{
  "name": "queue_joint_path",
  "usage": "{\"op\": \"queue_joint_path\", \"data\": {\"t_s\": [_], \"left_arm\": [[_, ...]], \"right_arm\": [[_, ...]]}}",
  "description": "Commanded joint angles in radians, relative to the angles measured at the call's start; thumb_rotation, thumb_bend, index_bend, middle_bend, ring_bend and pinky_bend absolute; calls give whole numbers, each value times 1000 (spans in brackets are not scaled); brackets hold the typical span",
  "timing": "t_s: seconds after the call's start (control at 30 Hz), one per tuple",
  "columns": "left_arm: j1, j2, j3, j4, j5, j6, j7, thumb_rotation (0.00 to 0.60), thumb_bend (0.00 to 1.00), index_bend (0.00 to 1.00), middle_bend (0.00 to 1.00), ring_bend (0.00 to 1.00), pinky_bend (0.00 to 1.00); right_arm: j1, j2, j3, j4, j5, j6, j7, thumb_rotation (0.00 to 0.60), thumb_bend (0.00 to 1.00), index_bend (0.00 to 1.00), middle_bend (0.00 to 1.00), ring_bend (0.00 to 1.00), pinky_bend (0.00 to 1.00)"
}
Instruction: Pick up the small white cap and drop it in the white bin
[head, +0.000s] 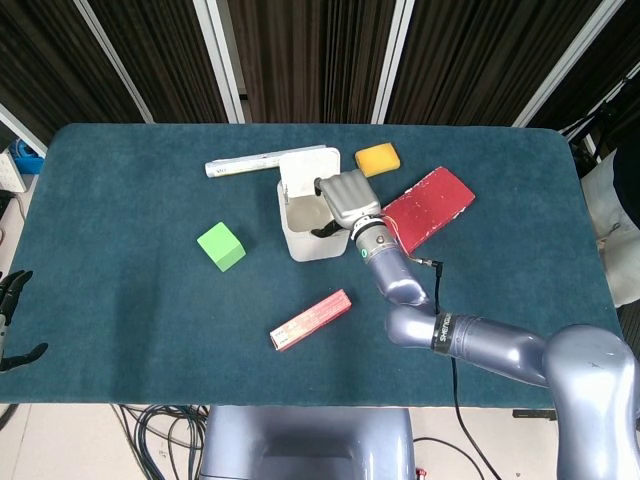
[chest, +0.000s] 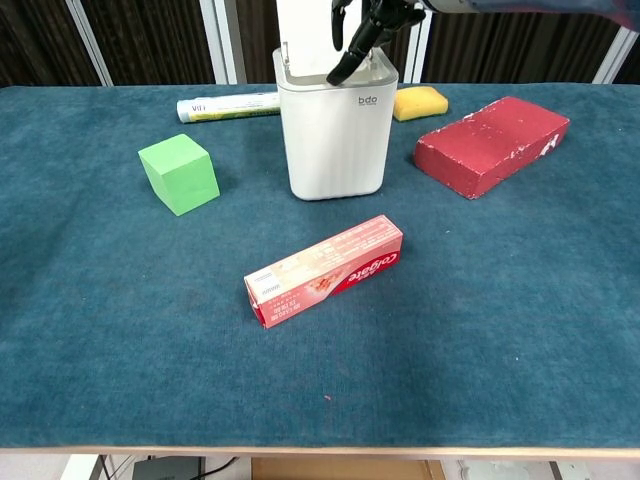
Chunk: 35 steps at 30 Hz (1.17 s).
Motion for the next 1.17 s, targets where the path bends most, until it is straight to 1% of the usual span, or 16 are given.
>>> {"op": "queue_joint_path", "data": {"t_s": [0.03,0.2,0.33,0.4,0.47,0.5,0.53,0.57,0.6,0.67,0.73,0.77,0.9,1.0,1.07,1.17], "left_arm": [[0,0,0,1,-1,0,3,600,156,114,158,30,0],[0,0,0,1,-4,-1,7,600,156,114,158,30,0],[0,3,1,-3,-3,-2,6,600,164,114,157,30,0],[0,3,0,-4,-7,-4,10,600,166,114,157,30,0],[0,2,-1,-5,-11,-5,14,600,167,114,157,30,0],[-1,1,-3,-6,-13,-4,17,600,167,114,157,30,0],[-1,-1,-4,-5,-15,-3,20,600,167,114,157,30,0],[-1,-2,-4,-6,-16,-2,23,600,167,114,157,30,0],[-1,-4,-5,-5,-18,-1,26,600,167,114,157,30,0],[-1,-7,-7,-5,-20,0,32,600,166,114,157,30,0],[0,-10,-8,-4,-22,4,39,600,166,114,157,30,0],[1,-12,-8,-4,-23,5,42,600,166,114,158,30,0],[1,-19,-12,0,-23,12,45,600,166,114,158,30,0],[1,-25,-14,5,-27,13,53,600,166,114,158,30,0],[1,-27,-15,6,-27,16,53,600,166,114,158,30,0],[1,-32,-17,10,-28,18,55,600,166,114,159,30,0]], "right_arm": [[-13,22,7,-26,-29,36,23,600,68,342,887,950,916],[-85,130,22,-161,-89,94,93,600,103,343,887,950,916],[-203,269,9,-327,-185,158,180,600,112,373,866,939,916],[-276,338,-11,-413,-240,192,230,600,113,389,819,906,907],[-356,414,-45,-502,-294,218,279,600,114,392,712,818,865],[-409,464,-72,-558,-322,229,309,600,114,385,661,775,834],[-461,510,-101,-602,-360,241,338,600,114,365,577,703,768],[-492,536,-119,-623,-389,249,357,600,114,331,485,616,672],[-543,568,-153,-646,-434,268,381,600,114,293,420,550,590],[-636,605,-220,-662,-531,317,415,600,114,188,247,359,372],[-724,611,-275,-640,-642,381,463,600,115,139,143,236,270],[-765,604,-298,-623,-684,423,483,600,115,137,119,203,258],[-955,503,-384,-473,-886,651,573,600,114,137,102,172,245],[-1049,407,-415,-330,-971,766,612,600,115,137,102,172,239],[-1093,354,-426,-250,-991,803,623,600,115,137,102,169,238],[-1132,303,-431,-167,-995,813,638,600,115,138,103,164,237]]}}
